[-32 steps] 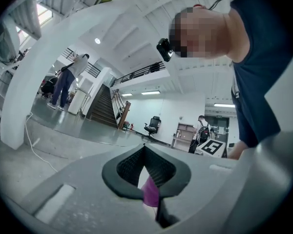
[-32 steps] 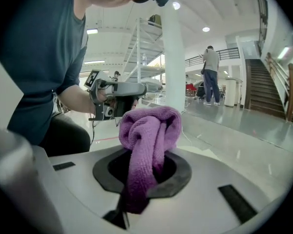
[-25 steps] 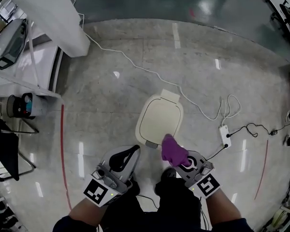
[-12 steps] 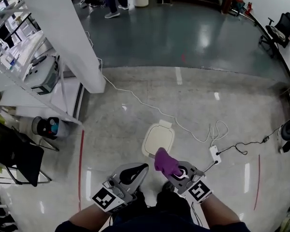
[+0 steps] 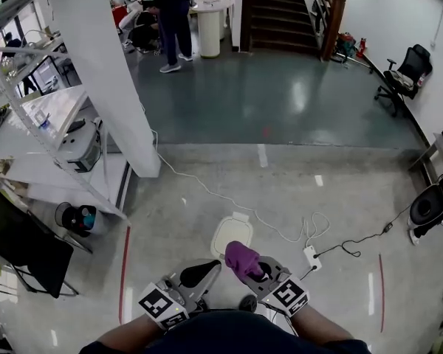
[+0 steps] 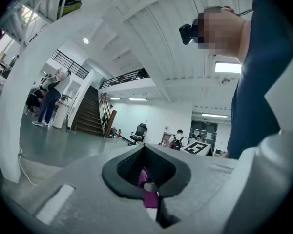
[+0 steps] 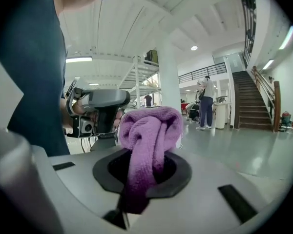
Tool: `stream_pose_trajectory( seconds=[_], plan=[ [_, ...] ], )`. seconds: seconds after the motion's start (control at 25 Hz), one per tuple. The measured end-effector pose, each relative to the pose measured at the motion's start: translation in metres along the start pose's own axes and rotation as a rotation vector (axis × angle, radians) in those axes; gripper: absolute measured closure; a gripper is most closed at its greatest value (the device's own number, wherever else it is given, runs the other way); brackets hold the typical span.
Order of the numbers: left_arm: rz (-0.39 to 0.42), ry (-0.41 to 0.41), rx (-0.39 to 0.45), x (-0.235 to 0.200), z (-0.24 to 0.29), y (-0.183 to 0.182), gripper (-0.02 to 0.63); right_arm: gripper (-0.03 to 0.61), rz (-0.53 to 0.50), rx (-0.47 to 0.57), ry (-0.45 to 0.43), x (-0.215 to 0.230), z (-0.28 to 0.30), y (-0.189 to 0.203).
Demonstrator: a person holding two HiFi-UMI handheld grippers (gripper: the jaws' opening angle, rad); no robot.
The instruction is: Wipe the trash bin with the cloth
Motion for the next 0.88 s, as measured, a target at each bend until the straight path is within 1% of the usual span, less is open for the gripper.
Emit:
stream_pose_trajectory(
  seconds=[0.08,0.16,0.28,0.36,0.52,0.72,0.88],
  plan=[
    [0.015,0.021,-0.004,0.010,-0.004,-0.003,0.615,0.511,0.017,0.023,0.023,-0.002,-0.007,-0.009],
    [0.013,0.031,-0.012,0.016,-0.006,-0.004,0.615,0.511,0.033,0.044,0.039,-0.003,-0.010,-0.015],
    [0.005,0.037,-0.007,0.020,-0.009,0.000,0.615,0.511,0.066,0.061,0.047,-0.007,-0.011,-0.015],
    [0.016,0.045,-0.001,0.024,-0.008,-0.002,0.615,0.511,0.085,0.070,0.049,-0.008,-0.014,-0.016],
    [0.047,0.044,0.010,0.026,-0.013,-0.006,0.615,0.511,0.078,0.078,0.053,-0.011,-0.018,-0.021],
    [0.043,0.044,0.004,0.029,-0.017,-0.006,0.615,0.511,0.072,0.101,0.048,-0.015,-0.013,-0.029],
    [0.044,0.045,0.004,0.031,-0.019,-0.004,0.615,0.511,0.069,0.100,0.034,-0.021,-0.010,-0.031]
  ],
)
Point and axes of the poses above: the fingertips, and each gripper's own axes: z forward along the fingers, x to its right, y out of its underside, the point moved 1 cm from there along -z, backward along the fingers
